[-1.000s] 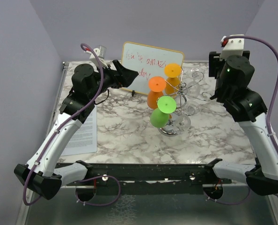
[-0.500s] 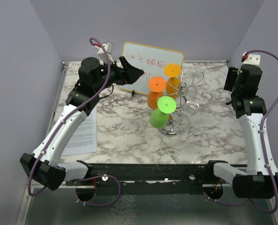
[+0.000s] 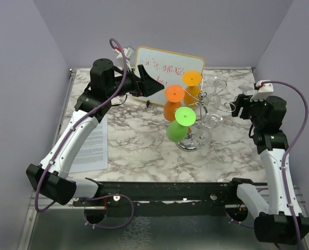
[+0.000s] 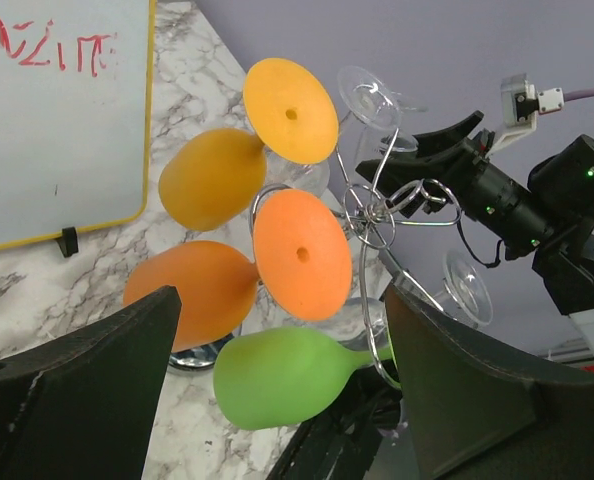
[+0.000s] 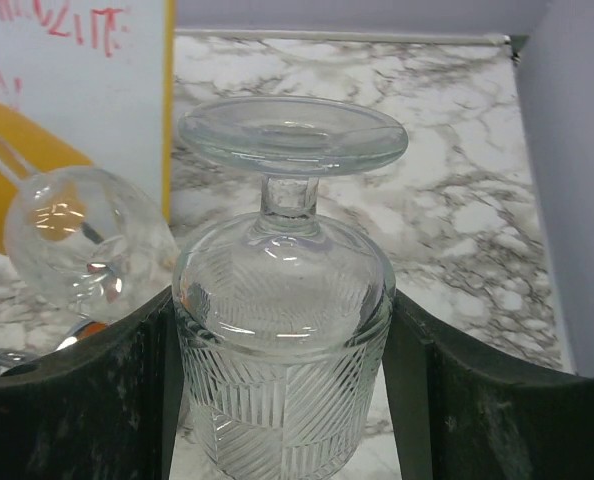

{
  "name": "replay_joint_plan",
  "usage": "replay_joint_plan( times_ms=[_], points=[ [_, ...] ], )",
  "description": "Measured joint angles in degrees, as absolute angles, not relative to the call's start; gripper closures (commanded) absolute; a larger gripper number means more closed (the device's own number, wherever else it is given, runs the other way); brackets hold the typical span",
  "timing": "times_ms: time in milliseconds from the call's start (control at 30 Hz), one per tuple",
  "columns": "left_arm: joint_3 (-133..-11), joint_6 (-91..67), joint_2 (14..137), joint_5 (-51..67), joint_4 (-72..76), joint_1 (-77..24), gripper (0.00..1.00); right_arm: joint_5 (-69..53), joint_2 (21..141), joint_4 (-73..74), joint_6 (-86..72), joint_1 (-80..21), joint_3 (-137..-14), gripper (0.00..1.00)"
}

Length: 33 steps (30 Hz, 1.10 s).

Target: Place the wine glass upside down on the wine glass rack

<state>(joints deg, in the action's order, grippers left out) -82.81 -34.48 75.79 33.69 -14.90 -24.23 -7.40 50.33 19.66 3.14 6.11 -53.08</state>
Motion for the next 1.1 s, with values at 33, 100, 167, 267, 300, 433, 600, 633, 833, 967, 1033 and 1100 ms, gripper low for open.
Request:
replay_joint_plan(
  times_ms=[33, 100, 167, 267, 300, 433, 600, 633, 833, 967, 1033, 1100],
  points=[
    [-82.8, -34.3, 75.8, 34.2, -15.2, -24.1, 0.16, -9.0, 49.7, 18.7, 2.9, 6.1, -52.2, 0.99],
    [-82.8, -33.9, 75.8, 34.9, -15.7, -23.9, 0.15, -11.6, 48.4, 17.0, 2.5, 6.1, -50.5, 0.99],
    [-82.8, -33.5, 75.8, 35.2, -16.1, -23.7, 0.15, -13.5, 47.4, 15.7, 2.0, 6.1, -49.2, 0.99],
    [-82.8, -33.1, 75.8, 35.6, -16.2, -23.7, 0.15, -15.5, 45.9, 13.7, 1.3, 6.5, -47.1, 0.99],
    [-82.8, -33.1, 75.8, 35.7, -16.2, -23.7, 0.15, -16.1, 44.9, 12.7, 1.0, 6.5, -45.9, 0.99],
    [-82.8, -33.1, 76.0, 36.3, -16.2, -23.7, 0.15, -18.1, 39.8, 9.8, -0.6, 6.5, -41.1, 0.99],
    [-82.8, -33.1, 76.6, 36.8, -16.2, -23.7, 0.15, -20.2, 35.3, 6.7, -2.0, 6.5, -38.1, 0.99],
    [-82.8, -33.1, 76.8, 36.9, -16.2, -23.7, 0.15, -20.4, 34.8, 6.1, -2.2, 6.5, -37.8, 0.99],
    [-82.8, -33.3, 78.0, 37.2, -16.0, -23.7, 0.15, -20.4, 32.5, 3.8, -3.3, 6.5, -36.5, 0.99],
    [-82.8, -33.5, 78.7, 37.8, -16.0, -23.7, 0.15, -20.3, 30.2, 3.7, -3.7, 6.5, -35.5, 0.99],
    [-82.8, -33.6, 78.7, 38.0, -15.9, -23.7, 0.15, -20.3, 28.8, 3.7, -3.9, 6.5, -34.8, 0.99],
    [-82.8, -33.6, 78.7, 38.1, -15.9, -23.7, 0.15, -20.3, 27.1, 4.1, -4.2, 6.5, -34.2, 0.99]
  ],
)
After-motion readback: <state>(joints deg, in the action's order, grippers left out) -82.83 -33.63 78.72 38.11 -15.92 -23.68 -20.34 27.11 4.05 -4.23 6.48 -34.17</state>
